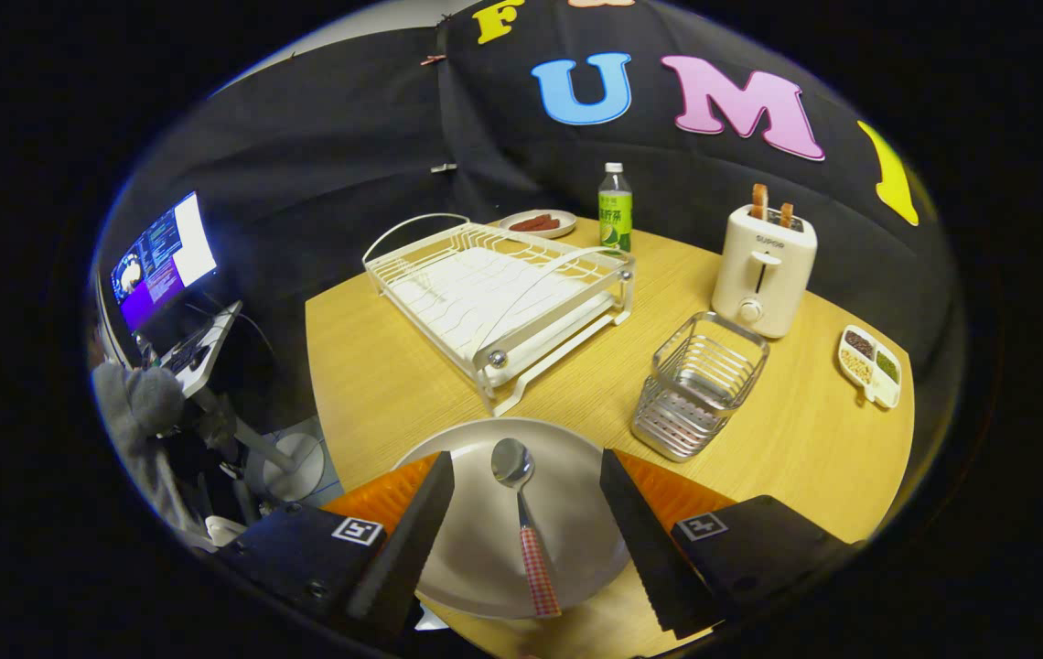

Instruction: Take the plate from the dish rack, then take the spoon from the basket and place it into the plate.

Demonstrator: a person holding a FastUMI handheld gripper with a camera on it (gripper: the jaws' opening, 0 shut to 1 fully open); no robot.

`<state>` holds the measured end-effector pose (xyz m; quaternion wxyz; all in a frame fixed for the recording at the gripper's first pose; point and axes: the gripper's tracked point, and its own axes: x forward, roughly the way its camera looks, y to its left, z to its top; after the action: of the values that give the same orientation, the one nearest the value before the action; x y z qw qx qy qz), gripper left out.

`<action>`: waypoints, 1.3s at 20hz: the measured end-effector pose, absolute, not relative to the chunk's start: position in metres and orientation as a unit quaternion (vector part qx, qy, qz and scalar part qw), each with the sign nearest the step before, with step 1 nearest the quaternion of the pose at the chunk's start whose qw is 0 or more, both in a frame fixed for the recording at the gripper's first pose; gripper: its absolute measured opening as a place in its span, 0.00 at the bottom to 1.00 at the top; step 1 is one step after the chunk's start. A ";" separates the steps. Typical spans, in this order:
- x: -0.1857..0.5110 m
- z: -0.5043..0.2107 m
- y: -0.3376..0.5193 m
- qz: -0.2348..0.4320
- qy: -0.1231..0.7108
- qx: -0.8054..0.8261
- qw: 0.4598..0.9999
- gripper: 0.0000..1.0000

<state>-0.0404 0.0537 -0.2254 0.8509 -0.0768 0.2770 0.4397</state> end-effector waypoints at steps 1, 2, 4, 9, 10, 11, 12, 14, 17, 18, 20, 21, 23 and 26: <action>-0.037 -0.216 0.049 0.426 0.272 -0.070 0.860 0.99; -0.034 -0.207 0.045 0.411 0.268 -0.062 0.869 0.99; -0.026 -0.182 0.034 0.374 0.253 -0.041 0.891 0.99; -0.014 -0.128 0.002 0.272 0.223 -0.001 0.936 0.99; -0.009 -0.116 -0.008 0.246 0.211 0.005 0.946 0.99; -0.008 -0.101 -0.017 0.221 0.199 0.010 0.955 0.99; -0.008 -0.085 -0.026 0.198 0.186 0.013 0.962 0.99; -0.008 -0.057 -0.042 0.157 0.154 0.016 0.975 0.99; -0.017 -0.016 -0.062 0.096 0.114 0.024 0.989 0.99; -0.023 -0.007 -0.069 0.074 0.107 0.025 0.991 0.99; -0.034 0.004 -0.078 0.032 0.093 0.026 0.995 0.99; -0.041 0.009 -0.083 0.014 0.085 0.028 0.996 0.99; -0.058 0.016 -0.086 -0.010 0.068 0.033 0.997 0.99; -0.075 0.015 -0.087 -0.027 0.062 0.038 0.997 0.99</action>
<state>-0.0746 -0.0871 0.0151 0.9969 0.0384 0.0623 -0.0271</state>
